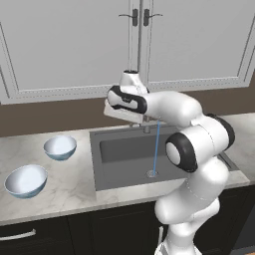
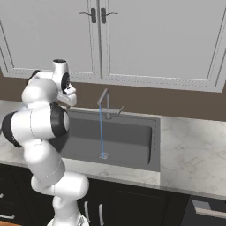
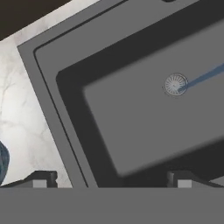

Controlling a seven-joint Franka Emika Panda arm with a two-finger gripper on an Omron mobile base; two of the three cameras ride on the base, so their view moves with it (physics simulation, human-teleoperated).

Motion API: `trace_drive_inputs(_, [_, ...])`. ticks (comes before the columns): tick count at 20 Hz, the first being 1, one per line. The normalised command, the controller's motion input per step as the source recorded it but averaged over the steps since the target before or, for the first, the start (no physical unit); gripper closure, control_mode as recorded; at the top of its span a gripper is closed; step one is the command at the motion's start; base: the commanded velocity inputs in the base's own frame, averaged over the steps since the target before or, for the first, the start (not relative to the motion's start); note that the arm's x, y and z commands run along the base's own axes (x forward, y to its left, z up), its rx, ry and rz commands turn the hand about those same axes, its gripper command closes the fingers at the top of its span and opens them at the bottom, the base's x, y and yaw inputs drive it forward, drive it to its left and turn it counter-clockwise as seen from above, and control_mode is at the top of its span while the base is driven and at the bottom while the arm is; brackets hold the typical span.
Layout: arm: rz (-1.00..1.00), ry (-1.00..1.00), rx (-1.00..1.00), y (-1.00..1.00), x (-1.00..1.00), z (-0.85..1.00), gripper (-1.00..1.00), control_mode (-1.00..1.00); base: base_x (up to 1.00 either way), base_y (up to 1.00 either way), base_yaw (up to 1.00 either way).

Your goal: Rinse each bowl for a few seconds and place them down in the sink or on the counter.

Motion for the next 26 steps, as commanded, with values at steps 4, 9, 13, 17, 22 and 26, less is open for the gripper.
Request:
trace_drive_inputs(4, [0.0, 0.0, 0.0, 0.61, 0.05, -0.21, -1.0, -1.0, 0.0, 0.0, 0.0])
trace_drive_inputs(9, [0.0, 0.01, 0.0, 0.44, 0.07, -0.18, -1.0, -1.0, 0.0, 0.0, 0.0])
trace_drive_inputs(13, [0.0, 0.01, 0.0, 0.38, 0.09, -0.14, -1.0, -1.0, 0.0, 0.0, 0.0])
trace_drive_inputs(17, [0.0, 0.02, 0.01, 0.38, 0.11, -0.14, -1.0, -1.0, 0.0, 0.0, 0.0])
trace_drive_inputs(22, [0.0, 0.03, 0.02, 0.42, 0.12, -0.18, -1.0, -1.0, 0.0, 0.0, 0.0])
trace_drive_inputs(26, [0.0, 0.01, 0.0, 0.48, 0.04, -0.2, -1.0, -1.0, 0.0, 0.0, 0.0])
